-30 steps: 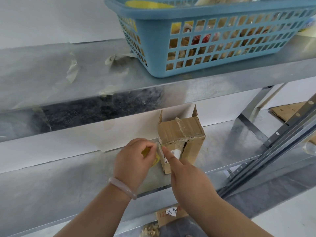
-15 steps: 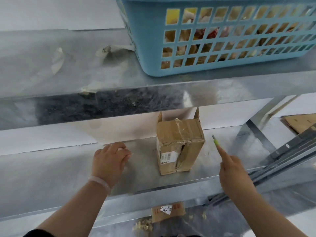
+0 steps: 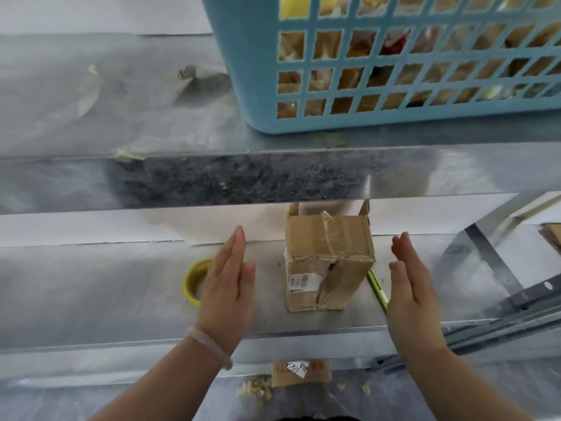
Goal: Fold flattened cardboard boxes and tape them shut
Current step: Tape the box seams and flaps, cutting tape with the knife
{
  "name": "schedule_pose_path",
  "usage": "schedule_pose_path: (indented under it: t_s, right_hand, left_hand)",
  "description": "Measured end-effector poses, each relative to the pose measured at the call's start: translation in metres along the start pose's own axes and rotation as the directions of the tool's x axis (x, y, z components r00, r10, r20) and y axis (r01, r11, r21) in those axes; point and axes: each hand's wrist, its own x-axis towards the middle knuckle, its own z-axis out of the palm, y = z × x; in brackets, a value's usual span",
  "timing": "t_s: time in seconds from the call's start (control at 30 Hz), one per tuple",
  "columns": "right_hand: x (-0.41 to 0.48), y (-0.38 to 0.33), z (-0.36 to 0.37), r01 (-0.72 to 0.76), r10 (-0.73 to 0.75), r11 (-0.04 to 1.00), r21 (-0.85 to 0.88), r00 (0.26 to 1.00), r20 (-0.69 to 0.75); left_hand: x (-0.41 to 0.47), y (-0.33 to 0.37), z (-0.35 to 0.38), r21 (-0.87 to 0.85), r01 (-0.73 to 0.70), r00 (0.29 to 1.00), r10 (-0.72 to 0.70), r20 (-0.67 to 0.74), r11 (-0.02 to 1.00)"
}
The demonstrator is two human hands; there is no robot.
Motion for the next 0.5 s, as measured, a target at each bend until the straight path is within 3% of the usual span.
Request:
schedule_pose_path:
  t_s: [0.07,0.13,0.23,0.37,0.5]
  right_hand:
    - [-0.011,-0.026,0.016,-0.016,-0.001,0.972,0.236,0.998,0.07]
    - [-0.017,-0.042,0.033,-0.129,0.06,0.938,0.323,0.975,0.215]
    - [-0.015,-0.05,0.044,-0.228,0.151,0.923,0.31,0.956,0.252]
    - [-0.004,-0.056,0.049,-0.232,0.212,0.959,0.162,0.968,0.131]
    - [-0.002,-0.054,0.052,-0.249,0.24,0.958,0.141,0.967,0.081]
  left_hand:
    - [0.004,0.044,0.01,-0.389,0.165,0.986,-0.138,0.095,0.906]
    - [0.007,0.073,0.023,-0.576,0.35,0.936,-0.249,0.249,0.739]
    - [0.011,0.09,0.035,-0.621,0.426,0.904,-0.331,0.27,0.658]
    - [0.019,0.091,0.045,-0.583,0.388,0.913,-0.384,0.137,0.714]
    - [0.017,0.09,0.047,-0.536,0.424,0.896,-0.423,0.134,0.73]
